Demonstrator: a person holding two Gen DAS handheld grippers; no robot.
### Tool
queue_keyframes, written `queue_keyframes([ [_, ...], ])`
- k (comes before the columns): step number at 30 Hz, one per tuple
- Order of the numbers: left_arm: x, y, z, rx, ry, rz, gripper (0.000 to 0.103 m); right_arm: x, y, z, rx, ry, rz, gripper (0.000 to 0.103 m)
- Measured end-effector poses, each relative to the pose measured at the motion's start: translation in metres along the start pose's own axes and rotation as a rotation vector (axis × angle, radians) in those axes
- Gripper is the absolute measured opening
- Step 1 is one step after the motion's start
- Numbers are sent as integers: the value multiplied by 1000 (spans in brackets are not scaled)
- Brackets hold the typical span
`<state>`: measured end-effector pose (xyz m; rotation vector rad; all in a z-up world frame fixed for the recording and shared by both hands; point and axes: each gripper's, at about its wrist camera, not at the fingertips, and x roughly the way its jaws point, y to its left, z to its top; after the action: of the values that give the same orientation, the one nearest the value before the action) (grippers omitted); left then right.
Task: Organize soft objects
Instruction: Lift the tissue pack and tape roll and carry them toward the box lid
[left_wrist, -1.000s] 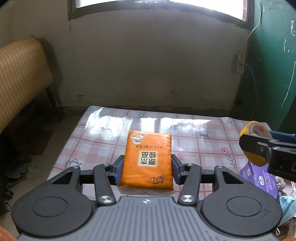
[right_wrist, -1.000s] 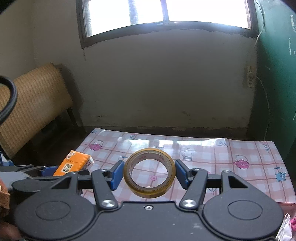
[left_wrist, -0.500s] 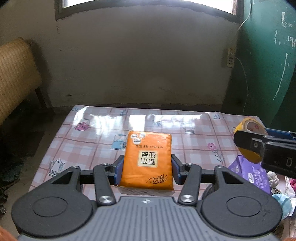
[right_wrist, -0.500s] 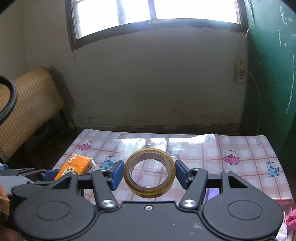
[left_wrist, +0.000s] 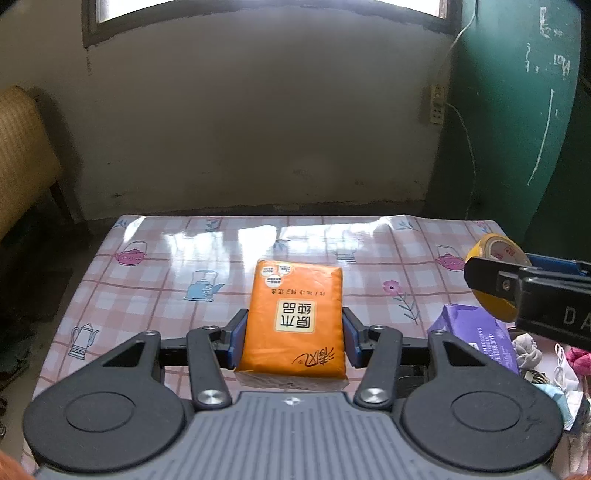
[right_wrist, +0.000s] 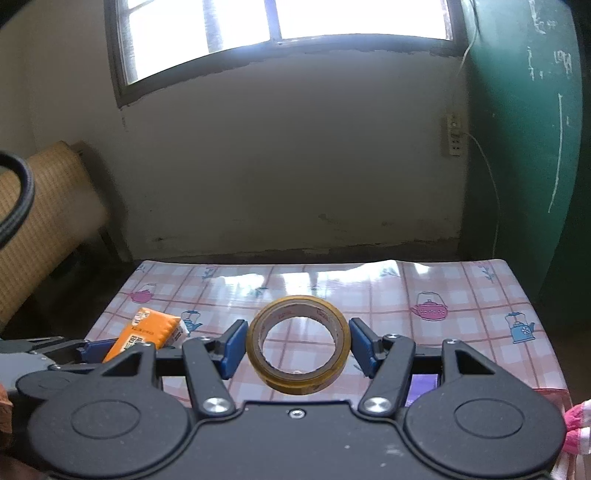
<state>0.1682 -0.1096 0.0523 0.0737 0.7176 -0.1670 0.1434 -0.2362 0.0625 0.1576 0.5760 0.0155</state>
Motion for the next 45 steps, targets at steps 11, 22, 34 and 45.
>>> queue_keyframes([
  [11, 8, -22, 3, 31, 0, -25, 52, -5, -28, 2, 30, -11, -41, 72],
  [22, 12, -39, 2, 56, 3, -47, 52, -9, -49, -1, 54, -13, -66, 72],
  [34, 15, -57, 1, 83, 5, -80, 52, -14, -70, -4, 79, -13, -98, 72],
  [45, 23, -77, 0, 108, 13, -105, 52, -17, -93, -9, 105, -10, -127, 72],
])
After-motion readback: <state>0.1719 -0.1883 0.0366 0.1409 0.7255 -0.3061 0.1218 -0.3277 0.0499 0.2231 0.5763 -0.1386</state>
